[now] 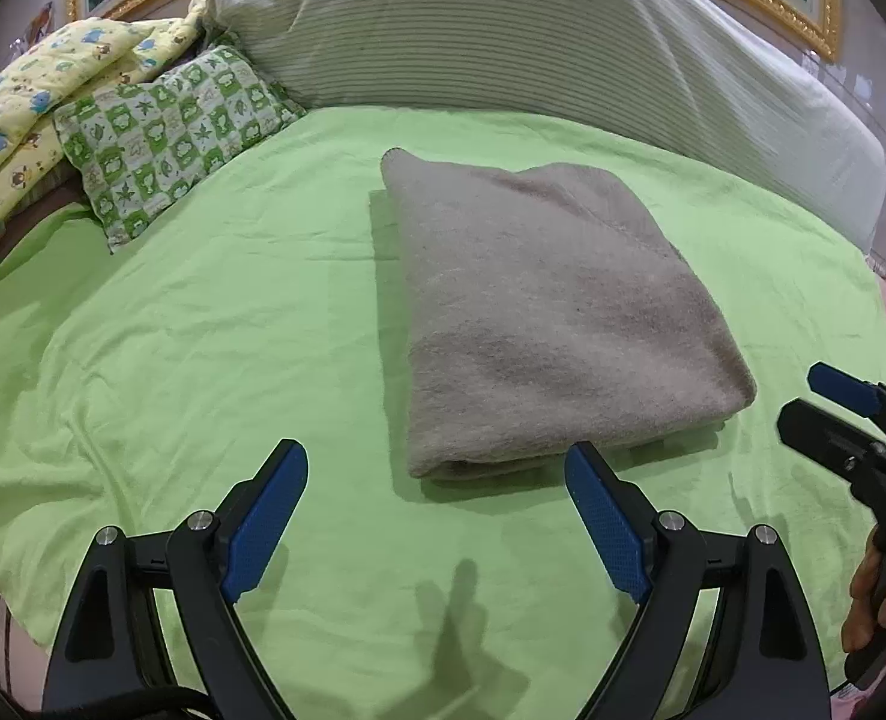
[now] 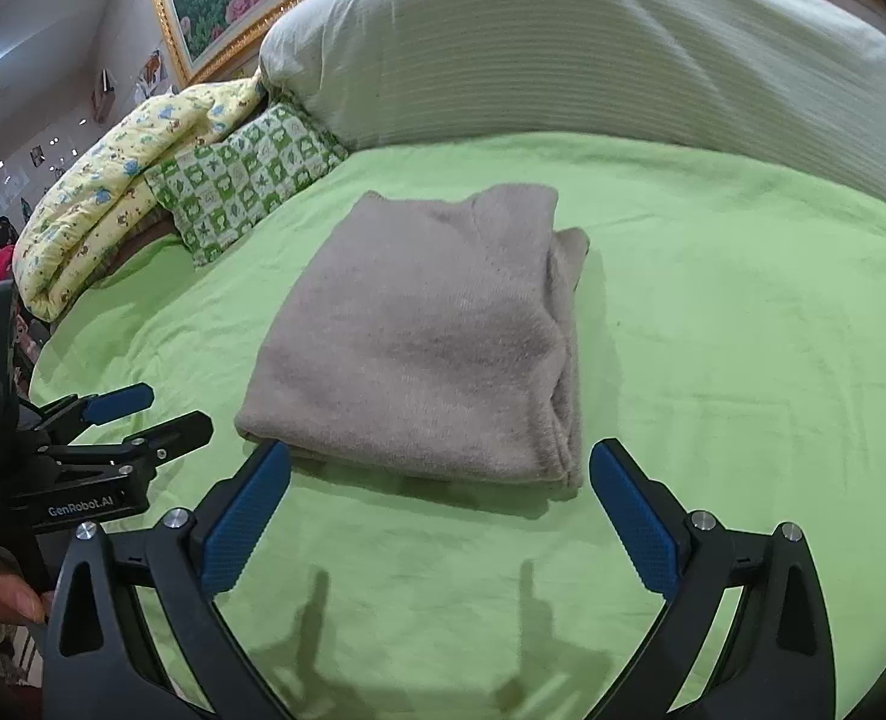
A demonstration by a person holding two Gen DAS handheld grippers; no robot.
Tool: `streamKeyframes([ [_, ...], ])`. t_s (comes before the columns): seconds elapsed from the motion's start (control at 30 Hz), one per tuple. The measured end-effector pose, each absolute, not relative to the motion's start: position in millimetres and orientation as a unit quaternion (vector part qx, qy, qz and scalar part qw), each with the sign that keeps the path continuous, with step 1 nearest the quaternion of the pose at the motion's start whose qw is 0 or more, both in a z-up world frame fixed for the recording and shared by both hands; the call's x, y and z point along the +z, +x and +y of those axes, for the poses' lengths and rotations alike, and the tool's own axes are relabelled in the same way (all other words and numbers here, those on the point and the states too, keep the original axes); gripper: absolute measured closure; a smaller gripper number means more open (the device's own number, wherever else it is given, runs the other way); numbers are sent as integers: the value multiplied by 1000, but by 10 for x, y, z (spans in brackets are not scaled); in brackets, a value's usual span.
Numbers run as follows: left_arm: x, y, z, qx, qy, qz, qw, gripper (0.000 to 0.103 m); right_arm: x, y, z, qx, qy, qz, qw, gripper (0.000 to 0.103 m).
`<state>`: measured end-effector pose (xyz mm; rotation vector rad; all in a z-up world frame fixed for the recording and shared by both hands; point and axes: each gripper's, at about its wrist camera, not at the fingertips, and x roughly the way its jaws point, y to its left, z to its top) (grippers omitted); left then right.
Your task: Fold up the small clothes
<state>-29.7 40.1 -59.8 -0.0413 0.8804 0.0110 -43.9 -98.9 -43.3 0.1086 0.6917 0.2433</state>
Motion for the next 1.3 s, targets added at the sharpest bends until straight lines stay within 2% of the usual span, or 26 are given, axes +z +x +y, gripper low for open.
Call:
streamKeyframes([
  [1.3, -713, -107, 470, 33, -8, 421, 906, 15, -681, -210, -825, 118, 29, 323, 939, 3],
])
